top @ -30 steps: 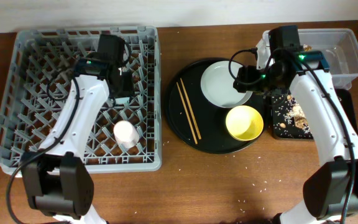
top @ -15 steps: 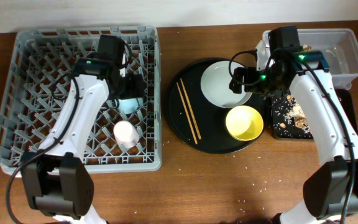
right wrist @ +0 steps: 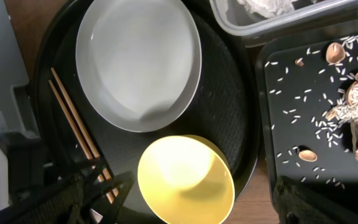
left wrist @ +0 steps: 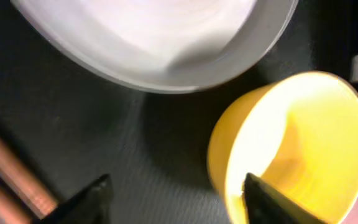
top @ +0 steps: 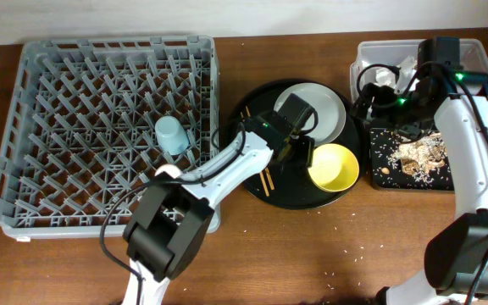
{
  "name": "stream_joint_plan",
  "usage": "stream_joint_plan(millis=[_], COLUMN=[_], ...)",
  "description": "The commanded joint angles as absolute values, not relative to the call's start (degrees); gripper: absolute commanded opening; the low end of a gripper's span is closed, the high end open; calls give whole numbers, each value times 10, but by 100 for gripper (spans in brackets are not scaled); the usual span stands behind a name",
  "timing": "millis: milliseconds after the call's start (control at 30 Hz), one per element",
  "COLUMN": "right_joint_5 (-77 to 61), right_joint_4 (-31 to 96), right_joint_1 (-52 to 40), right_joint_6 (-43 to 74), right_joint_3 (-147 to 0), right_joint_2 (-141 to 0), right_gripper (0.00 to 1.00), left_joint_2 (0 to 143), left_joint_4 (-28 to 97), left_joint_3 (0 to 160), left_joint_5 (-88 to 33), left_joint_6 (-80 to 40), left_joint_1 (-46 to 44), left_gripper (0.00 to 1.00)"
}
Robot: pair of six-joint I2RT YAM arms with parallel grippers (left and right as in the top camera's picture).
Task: Sort waste into correct bins and load items into the dishwasher rack
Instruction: 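Move the right arm aside and grasp the yellow bowl with the left gripper, then place the yellow bowl upright at the back of the dish rack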
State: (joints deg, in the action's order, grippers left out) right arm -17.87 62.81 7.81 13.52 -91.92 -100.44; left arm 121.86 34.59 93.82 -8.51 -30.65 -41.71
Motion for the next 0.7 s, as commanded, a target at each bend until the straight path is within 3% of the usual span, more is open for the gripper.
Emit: stream_joint_plan(millis=[0,67,300,400,500,667], right_joint_5=[-171,-171,-171,-171,-171,-171], right_joint_4=[629,629,628,628,628,628], right_joint_1=[79,79,79,79,79,79], right_joint_6=[138,138,138,138,138,138], right_joint_3=[-923,-923,-923,-923,-923,-923], right_joint_2=[-987,-987,-987,-987,-987,-987], right_gripper=[98,98,99,99,98,99], left_joint_2=[1247,1264,1263,1230,1168,1136], left_joint_4=[321,312,309,393,515,396], left_joint_3=[945,945,947,996,1071,1063], left_joint_5=[-118,-118,-107,-82,128,467], left_joint_6=[-317,-317,-317,-281,-256,-182], left_joint_1=[-430,-449,-447,-410,-350,-244], left_gripper=[59,57,1,1,1,1])
